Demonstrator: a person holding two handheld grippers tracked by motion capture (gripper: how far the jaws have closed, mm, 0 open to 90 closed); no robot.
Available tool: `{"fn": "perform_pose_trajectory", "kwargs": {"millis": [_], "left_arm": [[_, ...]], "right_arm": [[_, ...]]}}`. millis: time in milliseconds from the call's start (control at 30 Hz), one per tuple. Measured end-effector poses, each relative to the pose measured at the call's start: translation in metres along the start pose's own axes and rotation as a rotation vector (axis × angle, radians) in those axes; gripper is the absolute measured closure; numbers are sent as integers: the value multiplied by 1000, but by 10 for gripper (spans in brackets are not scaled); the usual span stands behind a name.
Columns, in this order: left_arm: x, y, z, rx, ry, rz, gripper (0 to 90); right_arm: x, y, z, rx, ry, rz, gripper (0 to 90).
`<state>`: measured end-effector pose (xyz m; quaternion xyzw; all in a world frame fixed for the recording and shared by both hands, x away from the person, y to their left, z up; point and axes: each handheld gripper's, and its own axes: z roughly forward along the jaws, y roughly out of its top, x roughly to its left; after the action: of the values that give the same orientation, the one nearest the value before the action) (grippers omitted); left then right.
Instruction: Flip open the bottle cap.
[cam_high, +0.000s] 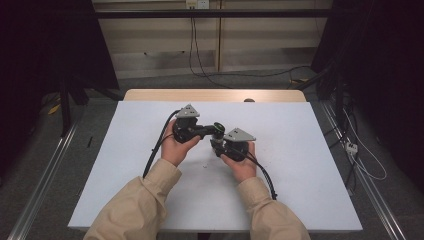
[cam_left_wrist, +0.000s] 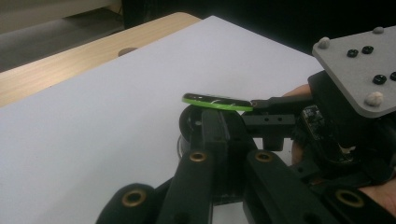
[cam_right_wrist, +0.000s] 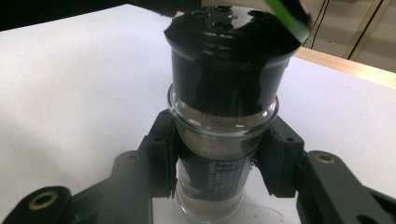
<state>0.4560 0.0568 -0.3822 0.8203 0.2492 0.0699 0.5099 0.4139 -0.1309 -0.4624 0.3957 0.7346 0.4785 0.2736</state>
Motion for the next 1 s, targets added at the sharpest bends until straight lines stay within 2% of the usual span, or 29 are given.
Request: {"fn": "perform_pose_trajectory", "kwargs": {"millis": [1000], "left_arm": [[-1,10,5,1,-11,10,900]], "right_arm": [[0,0,0,0,0,-2,537]]}}
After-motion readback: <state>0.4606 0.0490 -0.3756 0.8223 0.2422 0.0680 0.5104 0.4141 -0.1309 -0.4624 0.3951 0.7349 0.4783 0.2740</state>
